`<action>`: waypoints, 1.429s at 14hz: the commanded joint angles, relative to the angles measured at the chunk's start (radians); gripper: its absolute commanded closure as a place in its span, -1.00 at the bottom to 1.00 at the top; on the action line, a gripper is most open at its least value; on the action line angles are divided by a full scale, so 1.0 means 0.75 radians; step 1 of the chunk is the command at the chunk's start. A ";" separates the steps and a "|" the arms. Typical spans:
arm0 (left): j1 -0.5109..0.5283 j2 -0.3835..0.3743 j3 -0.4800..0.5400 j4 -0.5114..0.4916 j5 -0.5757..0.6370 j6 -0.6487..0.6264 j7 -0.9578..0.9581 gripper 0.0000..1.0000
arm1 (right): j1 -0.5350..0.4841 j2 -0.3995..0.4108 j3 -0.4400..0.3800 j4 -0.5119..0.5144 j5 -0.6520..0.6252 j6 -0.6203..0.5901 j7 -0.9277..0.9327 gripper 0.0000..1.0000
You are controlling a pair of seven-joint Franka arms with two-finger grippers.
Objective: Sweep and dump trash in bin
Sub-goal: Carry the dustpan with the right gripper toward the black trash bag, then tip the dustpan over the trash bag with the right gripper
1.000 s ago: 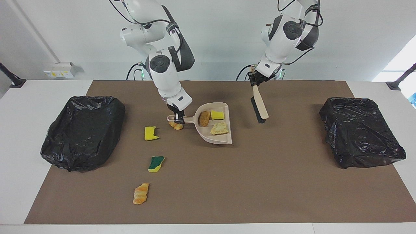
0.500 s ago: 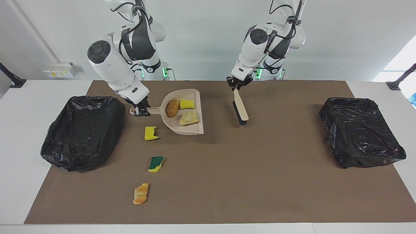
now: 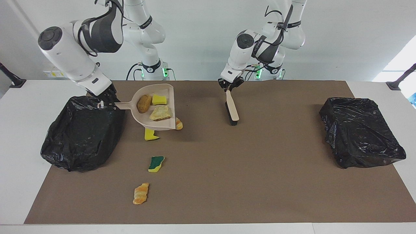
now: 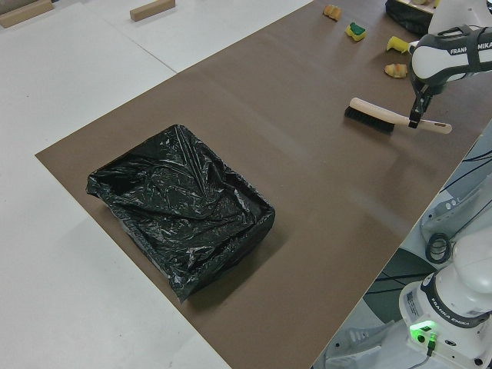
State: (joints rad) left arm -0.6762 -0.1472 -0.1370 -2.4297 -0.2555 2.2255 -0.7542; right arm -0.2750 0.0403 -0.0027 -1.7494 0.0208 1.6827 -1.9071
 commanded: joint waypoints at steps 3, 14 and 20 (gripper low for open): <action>0.008 -0.014 0.015 -0.025 0.026 -0.040 -0.017 -1.00 | -0.187 -0.033 -0.017 0.005 -0.087 0.127 -0.181 1.00; 0.472 -0.068 0.023 0.255 0.125 -0.367 0.191 -1.00 | -0.263 -0.043 -0.007 -0.032 -0.667 0.272 0.047 1.00; 0.725 -0.070 0.029 0.258 0.181 -0.456 0.492 -1.00 | -0.047 -0.054 -0.005 -0.044 -0.950 0.066 0.360 1.00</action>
State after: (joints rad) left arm -0.1788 -0.1974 -0.1048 -2.2419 -0.1340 1.9163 -0.4395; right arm -0.3439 0.0246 -0.0087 -1.7612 -0.6212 1.7753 -1.6726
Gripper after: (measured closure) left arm 0.000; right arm 0.674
